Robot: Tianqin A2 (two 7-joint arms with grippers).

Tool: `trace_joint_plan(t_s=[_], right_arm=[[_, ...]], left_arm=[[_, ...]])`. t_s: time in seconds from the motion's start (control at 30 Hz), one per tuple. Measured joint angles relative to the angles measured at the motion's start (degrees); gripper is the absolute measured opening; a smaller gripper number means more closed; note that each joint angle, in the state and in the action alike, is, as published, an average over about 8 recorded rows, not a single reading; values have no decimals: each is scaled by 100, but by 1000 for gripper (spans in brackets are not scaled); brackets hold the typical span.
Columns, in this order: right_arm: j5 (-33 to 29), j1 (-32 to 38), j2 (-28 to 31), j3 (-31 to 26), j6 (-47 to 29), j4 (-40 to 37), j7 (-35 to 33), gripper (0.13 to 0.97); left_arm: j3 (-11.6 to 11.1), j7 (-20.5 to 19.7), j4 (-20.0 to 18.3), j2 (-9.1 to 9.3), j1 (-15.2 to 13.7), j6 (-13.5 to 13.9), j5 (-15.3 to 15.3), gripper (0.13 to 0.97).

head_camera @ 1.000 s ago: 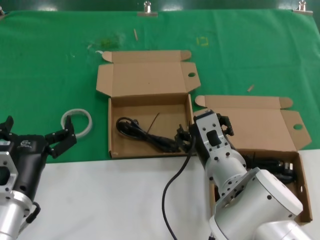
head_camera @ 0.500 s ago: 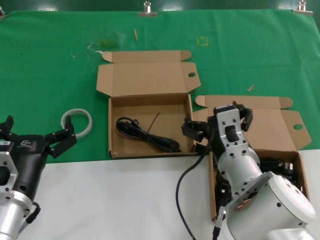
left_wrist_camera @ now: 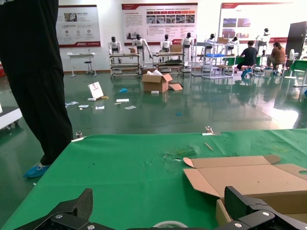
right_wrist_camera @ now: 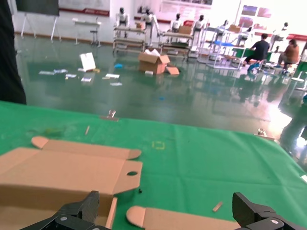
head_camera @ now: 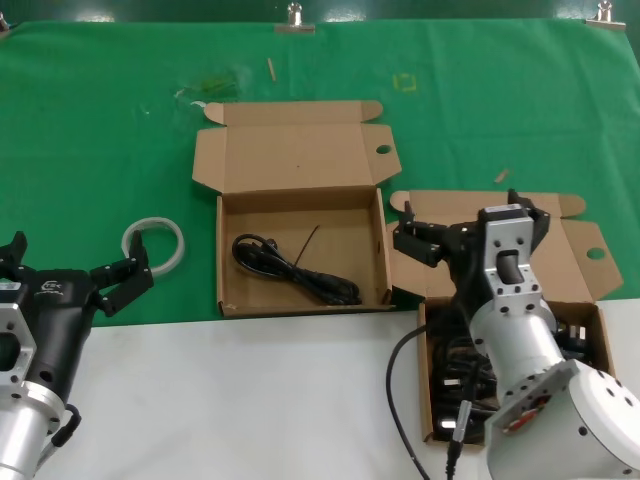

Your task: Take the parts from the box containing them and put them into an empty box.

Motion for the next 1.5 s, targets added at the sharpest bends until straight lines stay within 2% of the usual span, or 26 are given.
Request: trace_joint_plan(t_s=[0.27, 1.5], right_arm=[[-581, -239, 0, 368, -458, 50, 656, 966], [-3235, -1319, 0, 2033, -2543, 277, 3652, 966]], left_arm=[[0, 0, 0, 0, 0, 0, -1, 965], [0, 1, 0, 0, 0, 0, -2, 965]])
